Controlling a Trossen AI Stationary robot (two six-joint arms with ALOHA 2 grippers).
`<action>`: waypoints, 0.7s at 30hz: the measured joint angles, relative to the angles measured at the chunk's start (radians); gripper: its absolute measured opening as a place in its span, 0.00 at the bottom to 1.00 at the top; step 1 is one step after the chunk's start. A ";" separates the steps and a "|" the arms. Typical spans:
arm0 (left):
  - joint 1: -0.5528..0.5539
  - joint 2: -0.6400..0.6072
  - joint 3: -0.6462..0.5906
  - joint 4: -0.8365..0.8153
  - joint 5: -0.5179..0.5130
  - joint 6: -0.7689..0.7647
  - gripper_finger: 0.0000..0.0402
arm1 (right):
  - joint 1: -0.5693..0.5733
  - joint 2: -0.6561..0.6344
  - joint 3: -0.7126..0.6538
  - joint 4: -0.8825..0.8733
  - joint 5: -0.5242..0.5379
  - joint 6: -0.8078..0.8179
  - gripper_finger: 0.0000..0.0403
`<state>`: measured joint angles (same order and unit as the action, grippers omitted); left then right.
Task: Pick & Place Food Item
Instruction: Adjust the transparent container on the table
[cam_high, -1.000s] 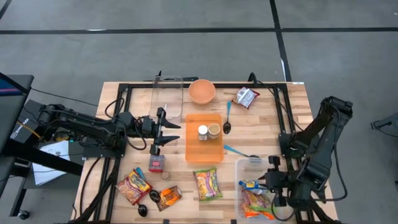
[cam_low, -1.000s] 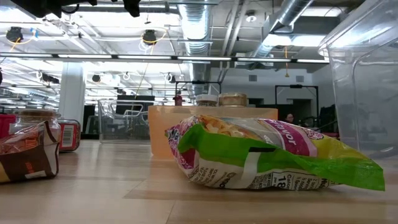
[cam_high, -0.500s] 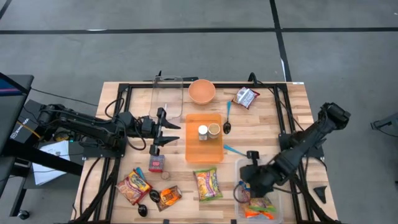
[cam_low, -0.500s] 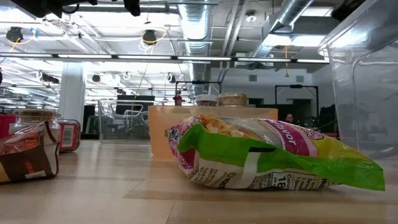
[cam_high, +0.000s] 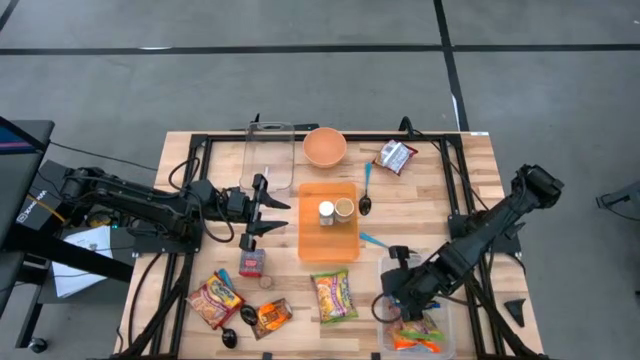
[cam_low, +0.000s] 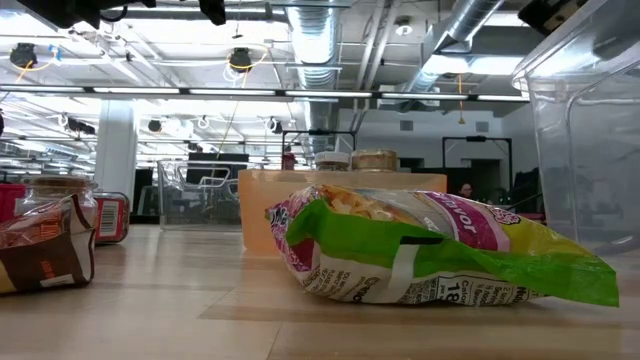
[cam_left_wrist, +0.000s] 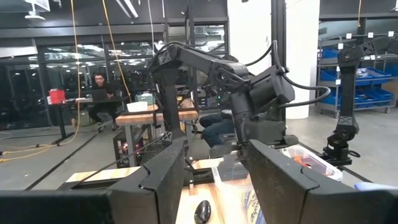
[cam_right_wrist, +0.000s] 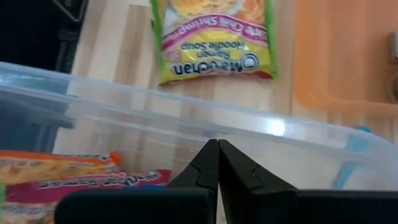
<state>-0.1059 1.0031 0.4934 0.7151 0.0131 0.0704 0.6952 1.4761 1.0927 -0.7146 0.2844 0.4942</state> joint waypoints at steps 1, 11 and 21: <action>0.000 0.000 0.000 0.000 0.000 0.000 0.42 | 0.003 0.000 0.000 -0.002 0.000 0.000 0.00; 0.000 0.000 0.000 0.000 0.002 0.000 0.42 | 0.007 0.000 0.000 0.031 0.000 -0.034 0.00; 0.000 0.000 0.000 -0.001 0.001 0.000 0.42 | 0.007 0.000 0.000 0.020 -0.014 -0.034 0.00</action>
<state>-0.1056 1.0031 0.4934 0.7143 0.0138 0.0704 0.7025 1.4761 1.0924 -0.6946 0.2705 0.4603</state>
